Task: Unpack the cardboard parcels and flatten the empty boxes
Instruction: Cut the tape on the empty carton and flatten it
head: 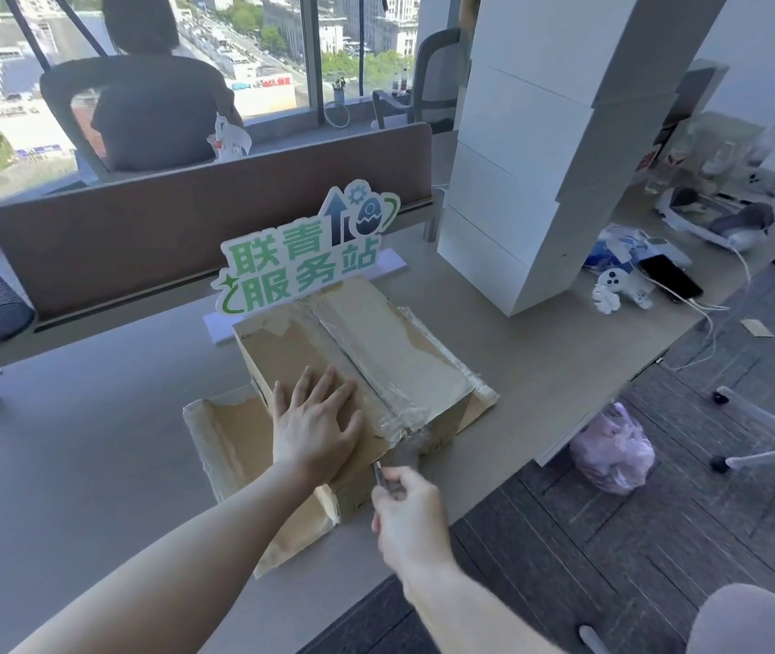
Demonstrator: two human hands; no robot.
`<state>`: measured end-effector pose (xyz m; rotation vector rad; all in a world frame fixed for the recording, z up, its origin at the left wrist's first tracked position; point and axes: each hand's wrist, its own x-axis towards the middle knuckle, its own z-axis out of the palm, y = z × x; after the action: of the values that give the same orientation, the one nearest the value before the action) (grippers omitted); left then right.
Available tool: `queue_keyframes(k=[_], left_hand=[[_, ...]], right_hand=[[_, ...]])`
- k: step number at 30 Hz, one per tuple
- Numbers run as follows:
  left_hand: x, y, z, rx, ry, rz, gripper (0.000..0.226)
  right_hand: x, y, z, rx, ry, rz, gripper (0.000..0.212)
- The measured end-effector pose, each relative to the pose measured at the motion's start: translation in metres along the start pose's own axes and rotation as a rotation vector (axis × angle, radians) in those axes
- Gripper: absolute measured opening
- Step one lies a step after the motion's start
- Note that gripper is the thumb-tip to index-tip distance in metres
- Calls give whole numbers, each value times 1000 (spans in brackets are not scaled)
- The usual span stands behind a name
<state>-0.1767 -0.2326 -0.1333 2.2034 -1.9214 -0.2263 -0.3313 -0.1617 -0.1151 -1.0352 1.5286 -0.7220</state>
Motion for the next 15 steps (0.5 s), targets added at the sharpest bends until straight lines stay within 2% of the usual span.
queue_keyframes(k=[4,8,15], left_hand=[[-2,-6,-2,4,-28,7,77],[-2,-9,-4,-10,-47,16,77],[6,-12,-11,-152,24,-1,71]], right_hand=[[-8,-3,-1,17,-82,26,17],[1,-10,-45,23,-115,51,16],[94,-11,-128,-1,185,44,11]])
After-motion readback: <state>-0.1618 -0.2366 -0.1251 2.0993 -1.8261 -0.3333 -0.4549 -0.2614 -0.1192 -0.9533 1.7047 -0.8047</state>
